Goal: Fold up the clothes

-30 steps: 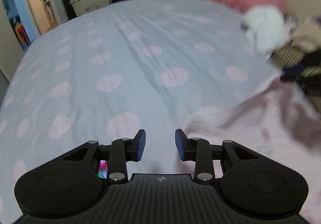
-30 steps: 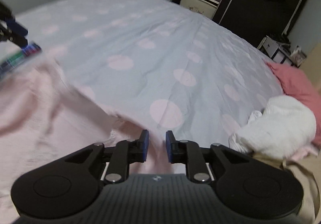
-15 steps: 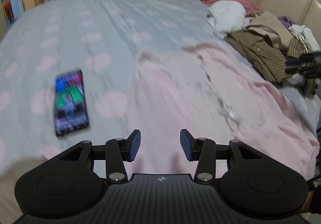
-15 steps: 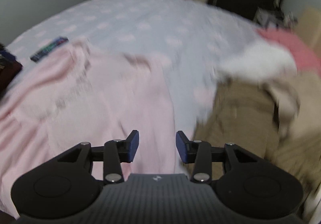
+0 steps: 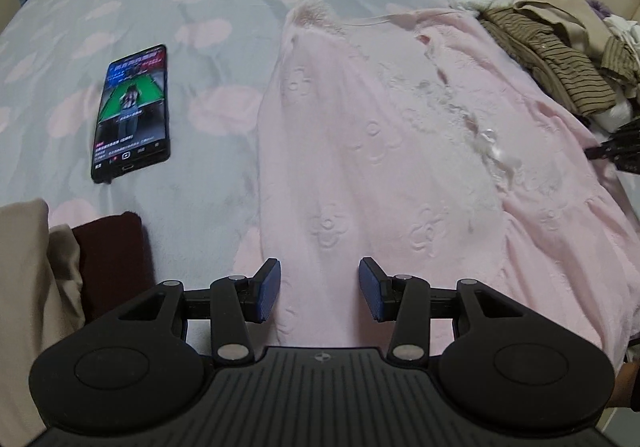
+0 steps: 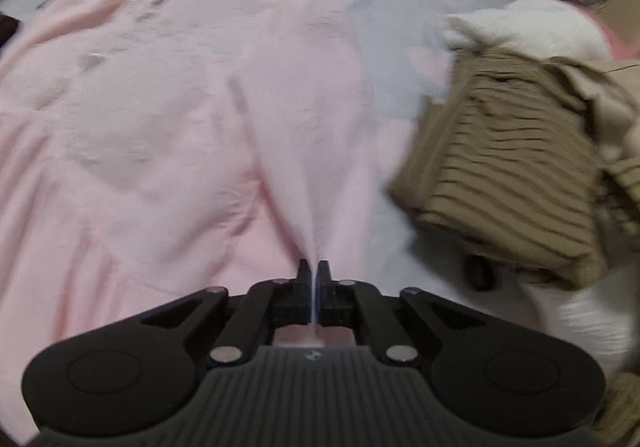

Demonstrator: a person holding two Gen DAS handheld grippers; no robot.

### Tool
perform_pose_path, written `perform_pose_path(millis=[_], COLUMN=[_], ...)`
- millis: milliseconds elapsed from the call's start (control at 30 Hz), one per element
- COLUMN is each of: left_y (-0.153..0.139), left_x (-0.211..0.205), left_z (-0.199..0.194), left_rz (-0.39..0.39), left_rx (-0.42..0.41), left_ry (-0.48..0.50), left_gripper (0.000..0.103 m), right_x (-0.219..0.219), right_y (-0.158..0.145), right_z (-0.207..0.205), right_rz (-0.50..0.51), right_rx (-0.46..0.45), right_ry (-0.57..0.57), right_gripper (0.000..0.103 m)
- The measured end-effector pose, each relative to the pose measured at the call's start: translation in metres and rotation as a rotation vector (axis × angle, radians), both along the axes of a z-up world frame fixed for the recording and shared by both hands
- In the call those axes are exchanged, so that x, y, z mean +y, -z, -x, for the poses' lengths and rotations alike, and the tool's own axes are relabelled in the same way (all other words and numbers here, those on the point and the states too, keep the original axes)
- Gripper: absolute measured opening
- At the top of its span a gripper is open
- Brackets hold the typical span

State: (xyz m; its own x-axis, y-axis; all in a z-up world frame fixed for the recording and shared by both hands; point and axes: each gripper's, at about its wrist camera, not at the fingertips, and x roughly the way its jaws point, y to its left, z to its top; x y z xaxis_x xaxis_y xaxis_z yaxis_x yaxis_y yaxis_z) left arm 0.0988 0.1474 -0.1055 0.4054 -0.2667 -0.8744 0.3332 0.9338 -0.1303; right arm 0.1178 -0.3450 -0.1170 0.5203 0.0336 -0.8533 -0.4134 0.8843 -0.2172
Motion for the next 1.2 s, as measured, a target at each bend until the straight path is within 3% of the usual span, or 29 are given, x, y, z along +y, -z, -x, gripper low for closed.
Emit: perform_pose_path(millis=[100,200,267,333,433,533,600,667,733,800,867,1067,1200], left_y=[0.0,0.001,0.002,0.002,0.004,0.008,0.01,0.011,0.01,0.004,-0.002,-0.02,-0.029], left_x=[0.004,0.007,0.008,0.008,0.008,0.006,0.004,0.002,0.005,0.018,0.033,0.075,0.088], left_z=[0.0,0.001,0.002,0.002,0.0,-0.004,-0.008,-0.011,-0.014,-0.019,-0.025,-0.03,-0.034], left_rz=[0.019,0.029,0.04,0.057,0.068,0.069,0.08,0.084,0.101,0.165,0.177,0.094,0.053], left_rx=[-0.005,-0.007,-0.007,-0.008,-0.006,-0.003,0.001,0.029,0.043,0.048,0.036,-0.082,-0.13], left_ry=[-0.009,-0.011,-0.012,-0.014,-0.004,0.003,0.013,0.043,0.043,0.002,-0.063,-0.284,-0.361], left_gripper=[0.041,0.041,0.041,0.041,0.041,0.041,0.035,0.001,0.0,0.0,0.0,0.0,0.0], right_x=[-0.018,-0.029,-0.023,-0.011,0.004,0.025,0.043,0.059,0.07,0.079,0.081,0.086,0.086], right_y=[-0.015,-0.019,-0.015,-0.022,-0.04,-0.048,-0.044,-0.039,-0.033,-0.029,-0.028,-0.024,-0.023], right_z=[-0.004,-0.004,-0.002,0.008,0.019,0.027,0.032,0.037,0.041,0.045,0.047,0.047,0.047], right_rz=[0.057,0.055,0.088,0.094,-0.061,-0.161,-0.165,-0.168,-0.171,-0.175,-0.18,-0.179,-0.179], right_rx=[-0.086,-0.072,-0.024,-0.082,-0.123,-0.1,-0.082,-0.062,-0.042,-0.026,-0.017,-0.003,0.002], right_ry=[0.076,0.081,0.056,0.018,-0.035,-0.124,-0.173,-0.218,-0.255,-0.287,-0.3,-0.296,-0.296], right_gripper=[0.002,0.005,0.017,0.029,0.032,0.037,0.037,0.038,0.039,0.039,0.039,0.039,0.039])
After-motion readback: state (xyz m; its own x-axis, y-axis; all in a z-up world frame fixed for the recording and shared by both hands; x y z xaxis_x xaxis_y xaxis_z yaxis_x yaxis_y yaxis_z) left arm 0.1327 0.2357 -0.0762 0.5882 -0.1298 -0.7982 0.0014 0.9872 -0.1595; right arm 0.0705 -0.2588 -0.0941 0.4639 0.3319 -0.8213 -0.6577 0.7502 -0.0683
